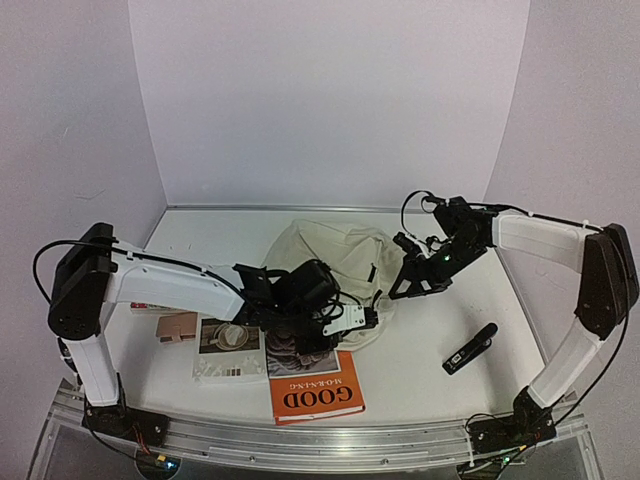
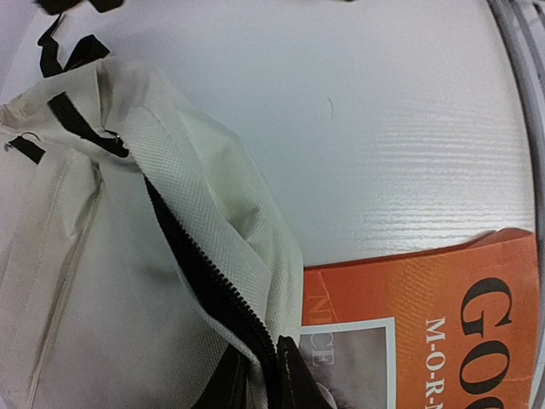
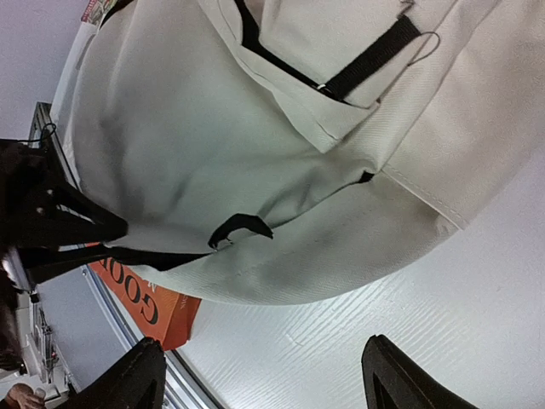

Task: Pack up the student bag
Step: Unzip the student bag at the center of the board.

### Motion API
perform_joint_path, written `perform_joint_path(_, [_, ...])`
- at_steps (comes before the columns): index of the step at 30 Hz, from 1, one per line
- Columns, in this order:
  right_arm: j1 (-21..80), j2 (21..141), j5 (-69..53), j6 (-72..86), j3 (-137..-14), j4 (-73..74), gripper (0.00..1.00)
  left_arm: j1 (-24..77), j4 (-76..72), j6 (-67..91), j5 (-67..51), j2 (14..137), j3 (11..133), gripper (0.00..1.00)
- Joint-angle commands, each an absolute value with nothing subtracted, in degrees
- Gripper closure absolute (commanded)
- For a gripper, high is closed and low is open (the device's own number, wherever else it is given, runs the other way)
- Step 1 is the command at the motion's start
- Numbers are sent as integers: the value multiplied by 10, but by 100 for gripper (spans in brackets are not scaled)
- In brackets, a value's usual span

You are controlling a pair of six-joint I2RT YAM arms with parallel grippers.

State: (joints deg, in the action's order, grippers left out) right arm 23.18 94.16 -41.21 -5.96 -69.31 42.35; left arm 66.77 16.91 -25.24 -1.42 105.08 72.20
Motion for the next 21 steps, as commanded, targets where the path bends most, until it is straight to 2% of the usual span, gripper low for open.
perform_joint_path(1, [235, 973, -469, -45, -727, 423, 22, 686, 169, -288, 56, 1085, 725, 88])
perform_joint_path(14, [255, 1045, -448, -4, -786, 405, 27, 693, 148, -294, 82, 1090, 717, 84])
perform_joint_path(21, [287, 1067, -369, 21, -818, 406, 32, 693, 145, -291, 87, 1083, 715, 81])
